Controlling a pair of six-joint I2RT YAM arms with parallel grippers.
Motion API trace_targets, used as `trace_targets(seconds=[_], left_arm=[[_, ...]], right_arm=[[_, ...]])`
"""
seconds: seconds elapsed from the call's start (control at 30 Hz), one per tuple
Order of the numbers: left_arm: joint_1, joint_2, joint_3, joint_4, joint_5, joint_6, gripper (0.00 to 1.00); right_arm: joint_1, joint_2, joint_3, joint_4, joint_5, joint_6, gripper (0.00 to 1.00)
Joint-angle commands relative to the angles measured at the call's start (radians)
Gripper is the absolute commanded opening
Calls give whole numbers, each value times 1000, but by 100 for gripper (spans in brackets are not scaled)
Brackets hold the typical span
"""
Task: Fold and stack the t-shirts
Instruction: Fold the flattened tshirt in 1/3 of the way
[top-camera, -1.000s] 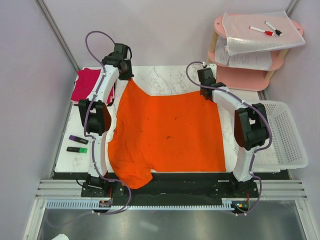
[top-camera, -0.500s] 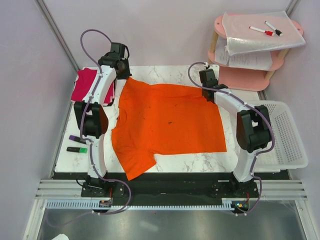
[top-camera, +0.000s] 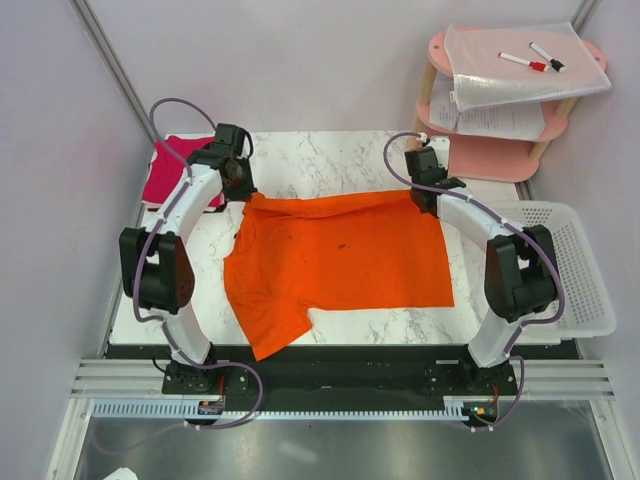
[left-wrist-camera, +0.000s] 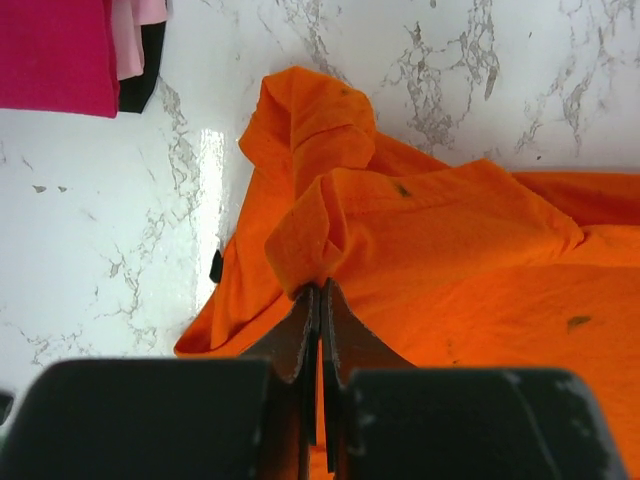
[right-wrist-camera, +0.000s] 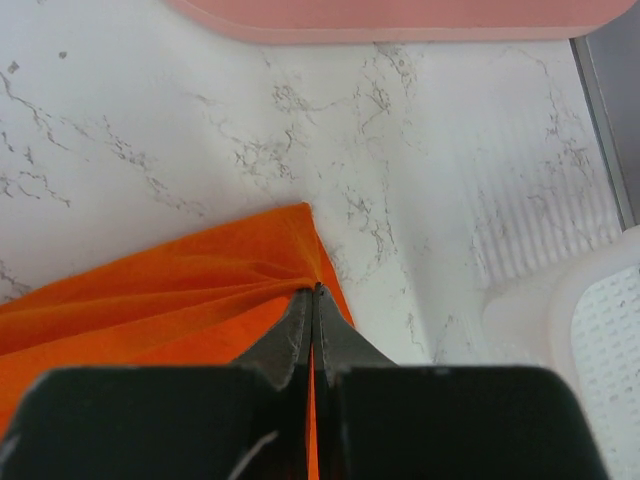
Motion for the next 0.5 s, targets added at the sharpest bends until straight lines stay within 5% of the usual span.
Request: trace_targets(seconds=[0.0,0.17,0.27,0.33,0.4,0.47], left_arm=[[-15,-80,-74,56,-22,-42,2],[-41,-118,-192,56,-29,-77,2],[-54,-140,-271,49,-27,-106,4],[-54,-158,-327,35,-18,-129,25],[-54,-219,-362,42,-55,-158,66],[-52,-271,-382,67,-84,-174,82]], right_arm=[[1,32,-12,-39,29,16,0],[1,60,-49,-75,-2,38,6],[1,72,-63,-101,-14,50,30],[1,45,-83,-97,-33,53,56],[-1,14,-113,-80,-43,55,88],[-1,-32,-129,-51,-59,47,90]])
